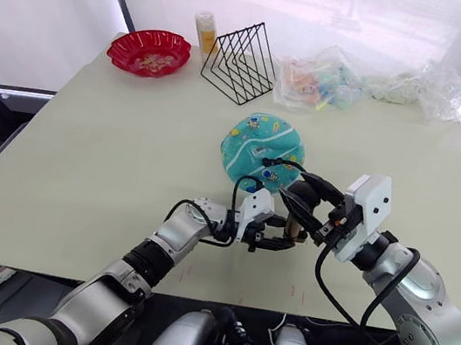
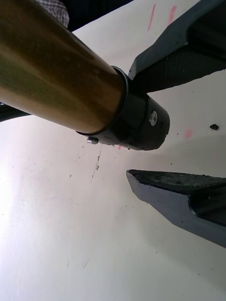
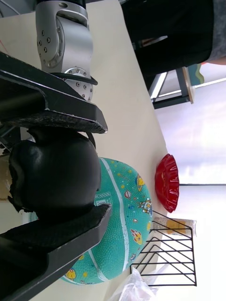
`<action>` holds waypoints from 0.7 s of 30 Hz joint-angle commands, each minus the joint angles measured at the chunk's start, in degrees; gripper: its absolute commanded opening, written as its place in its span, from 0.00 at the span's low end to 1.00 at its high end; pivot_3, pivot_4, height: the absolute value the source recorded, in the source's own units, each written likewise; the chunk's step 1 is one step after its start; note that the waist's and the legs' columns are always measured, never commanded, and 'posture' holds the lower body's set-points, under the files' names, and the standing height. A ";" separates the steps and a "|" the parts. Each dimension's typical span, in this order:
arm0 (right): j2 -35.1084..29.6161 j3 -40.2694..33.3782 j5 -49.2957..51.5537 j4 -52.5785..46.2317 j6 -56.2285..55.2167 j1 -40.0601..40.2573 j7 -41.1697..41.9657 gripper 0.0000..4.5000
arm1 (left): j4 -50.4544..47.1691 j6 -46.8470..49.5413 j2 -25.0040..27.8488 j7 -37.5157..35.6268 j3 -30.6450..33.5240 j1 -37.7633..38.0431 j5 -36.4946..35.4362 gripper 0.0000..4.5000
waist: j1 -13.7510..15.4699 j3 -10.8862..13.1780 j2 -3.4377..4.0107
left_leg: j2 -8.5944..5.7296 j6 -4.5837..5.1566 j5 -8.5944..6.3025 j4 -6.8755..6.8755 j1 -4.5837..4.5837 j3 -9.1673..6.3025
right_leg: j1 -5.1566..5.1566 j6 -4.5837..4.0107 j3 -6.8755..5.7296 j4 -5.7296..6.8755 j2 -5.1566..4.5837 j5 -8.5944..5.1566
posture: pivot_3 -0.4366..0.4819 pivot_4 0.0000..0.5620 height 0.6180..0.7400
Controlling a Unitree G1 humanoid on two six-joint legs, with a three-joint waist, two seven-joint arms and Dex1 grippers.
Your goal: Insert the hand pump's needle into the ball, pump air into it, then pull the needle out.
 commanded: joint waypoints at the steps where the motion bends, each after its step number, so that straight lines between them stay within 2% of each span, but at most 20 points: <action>1: 0.09 -1.61 0.89 -2.55 -0.54 -0.26 0.26 0.42 | -0.77 -0.98 -0.16 -0.39 0.84 -0.20 0.07 0.56 | 0.00 0.00 0.00 | 0.00 0.00 0.00 0.00 0.00 0.00 | 0.00 0.00 0.00 0.00 0.00 0.00 | 0.48 0.27 1.00; 10: 0.04 -1.79 0.76 -2.35 -0.67 -0.22 0.48 0.42 | -0.79 -0.96 -0.18 -0.68 0.80 -0.16 -0.01 0.56 | 0.00 0.00 0.00 | 0.00 0.00 0.00 0.00 0.00 0.00 | 0.00 0.00 0.00 0.00 0.00 0.00 | 0.48 0.27 1.00; 13: -0.02 -1.76 0.66 -2.23 -0.69 -0.06 0.65 0.42 | -0.77 -0.91 -0.31 -1.27 0.88 -0.11 -0.42 0.39 | 0.01 0.00 0.00 | 0.00 0.00 0.00 0.00 0.00 0.00 | 0.00 0.00 0.00 0.00 0.00 0.00 | 0.48 0.27 1.00; 14: -0.05 -1.74 0.62 -2.21 -0.68 0.01 0.70 0.42 | -0.75 -0.91 -0.34 -1.42 0.91 -0.09 -0.45 0.27 | 0.01 0.00 0.00 | 0.00 0.00 0.00 0.00 0.00 0.00 | 0.00 0.00 0.00 0.00 0.00 0.00 | 0.48 0.27 1.00; 15: -0.06 -1.75 0.60 -2.22 -0.61 0.11 0.67 0.42 | -0.76 -1.09 -0.37 -1.46 0.87 -0.05 -0.33 0.24 | 0.01 0.00 0.00 | 0.00 0.00 0.00 0.00 0.00 0.00 | 0.00 0.00 0.00 0.00 0.00 0.00 | 0.48 0.27 1.00; 21: -0.61 -2.12 -0.22 -2.06 -0.42 1.78 0.57 0.42 | -0.12 -1.75 -1.31 -1.56 -0.18 0.07 0.58 0.24 | 0.02 0.00 0.00 | 0.00 0.00 0.00 0.00 0.00 0.00 | 0.00 0.00 0.00 0.00 0.00 0.00 | 0.48 0.27 1.00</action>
